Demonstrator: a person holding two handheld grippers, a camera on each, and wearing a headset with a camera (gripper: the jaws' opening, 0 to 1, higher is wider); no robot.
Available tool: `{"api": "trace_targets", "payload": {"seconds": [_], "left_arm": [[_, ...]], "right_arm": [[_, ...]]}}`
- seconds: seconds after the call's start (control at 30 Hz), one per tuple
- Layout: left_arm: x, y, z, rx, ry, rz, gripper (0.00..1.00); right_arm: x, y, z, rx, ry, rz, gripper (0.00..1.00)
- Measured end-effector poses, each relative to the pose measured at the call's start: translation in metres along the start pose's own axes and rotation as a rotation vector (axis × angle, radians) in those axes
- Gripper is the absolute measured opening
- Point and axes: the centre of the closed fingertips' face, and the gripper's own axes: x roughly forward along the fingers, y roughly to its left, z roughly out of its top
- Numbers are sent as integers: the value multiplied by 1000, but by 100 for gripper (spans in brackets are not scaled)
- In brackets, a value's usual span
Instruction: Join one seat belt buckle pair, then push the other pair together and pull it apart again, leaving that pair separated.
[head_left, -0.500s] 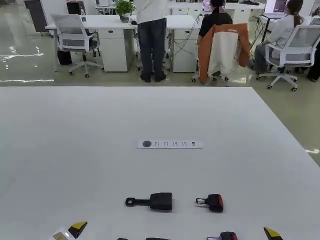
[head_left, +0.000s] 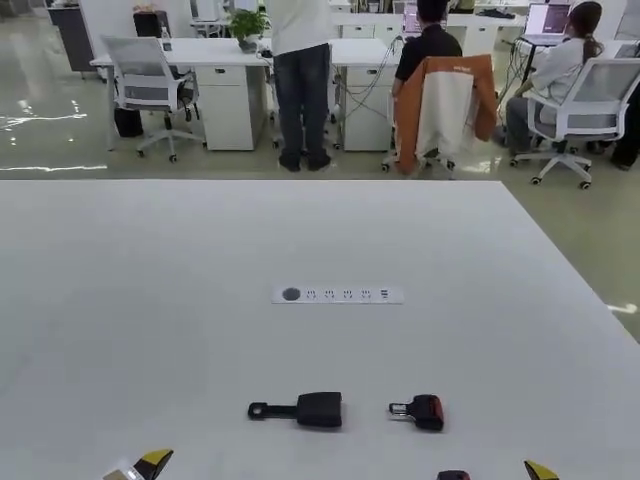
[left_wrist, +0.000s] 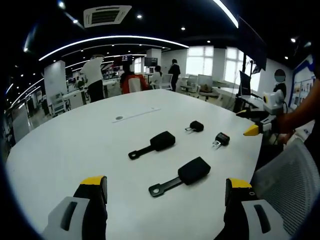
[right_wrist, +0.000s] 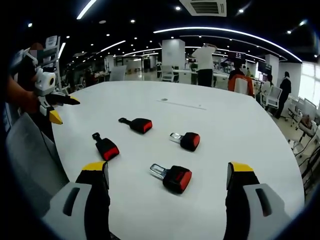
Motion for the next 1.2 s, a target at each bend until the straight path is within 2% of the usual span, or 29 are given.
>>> {"api": "trace_targets", "payload": {"seconds": [0.13,0.33,0.63,0.73,0.83,0.97,1.2], "left_arm": [[0,-4,2,-1,0,-3,100],[3,3,-5,-3,-1,-4,100],[4,5,-8,-8,-1,-2,100],[2,2,-6,-9,-2,-2,100],[3,4,-7,-9,-2,-2,100],[1,-1,-3,-8,-2,-1,100],[3,1,-5,-8,-3,-4,100]], "right_arm": [[0,-1,-2,3,2,-2,98],[2,-2,-5,5,3,-3,98],[3,-1,-5,7,1,0,97],[3,-1,-5,5,3,0,97],[1,1,-3,7,1,-1,97],[0,1,-3,8,2,-1,97],[-2,3,0,8,1,-1,97]]}}
